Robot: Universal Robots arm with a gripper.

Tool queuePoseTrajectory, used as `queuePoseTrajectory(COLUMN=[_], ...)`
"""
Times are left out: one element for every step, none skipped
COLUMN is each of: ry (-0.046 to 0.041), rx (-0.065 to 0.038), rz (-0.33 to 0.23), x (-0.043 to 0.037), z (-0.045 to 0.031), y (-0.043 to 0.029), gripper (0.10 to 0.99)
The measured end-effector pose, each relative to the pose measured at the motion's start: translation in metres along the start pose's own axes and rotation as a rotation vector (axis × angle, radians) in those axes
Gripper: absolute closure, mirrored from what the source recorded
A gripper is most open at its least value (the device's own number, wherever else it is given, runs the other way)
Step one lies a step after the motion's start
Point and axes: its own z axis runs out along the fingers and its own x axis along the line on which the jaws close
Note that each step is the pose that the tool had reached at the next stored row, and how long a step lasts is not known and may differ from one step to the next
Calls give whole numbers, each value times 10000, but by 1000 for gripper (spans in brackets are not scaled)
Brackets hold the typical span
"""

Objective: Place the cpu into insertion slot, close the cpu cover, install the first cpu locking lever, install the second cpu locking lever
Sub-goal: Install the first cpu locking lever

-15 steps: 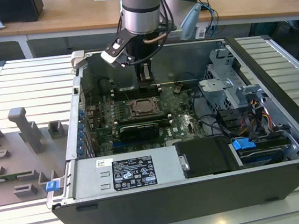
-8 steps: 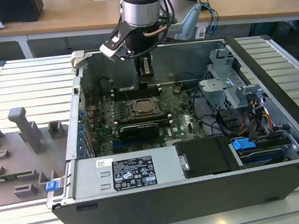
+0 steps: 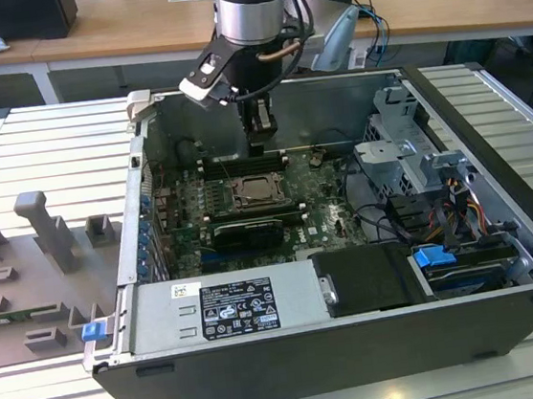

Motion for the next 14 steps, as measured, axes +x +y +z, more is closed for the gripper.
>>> queuePoseTrajectory(ry=[-1,-1,-1,-2,-3,-5,-10,-14,-19,-26,-32,-36,-41,-46], rx=[-1,-10,-18,-27,-36,-51,-75,-91,-111,-153,-196,-223,-247,-275], rz=[-152,-394,-647,-819,-926,-1093,-1235,-1308,-1408,-1563,-1697,-1776,-1862,-2067], x=[0,0,0,0,0,1,0,0,0,0,0,1,1,0], z=[0,1,2,2,3,3,5,6,8,12,15,16,17,19], y=[0,0,0,0,0,0,0,-1,-1,-1,0,0,0,1], gripper=[980,980,980,980,980,980,980,980,980,980,980,980,980,980])
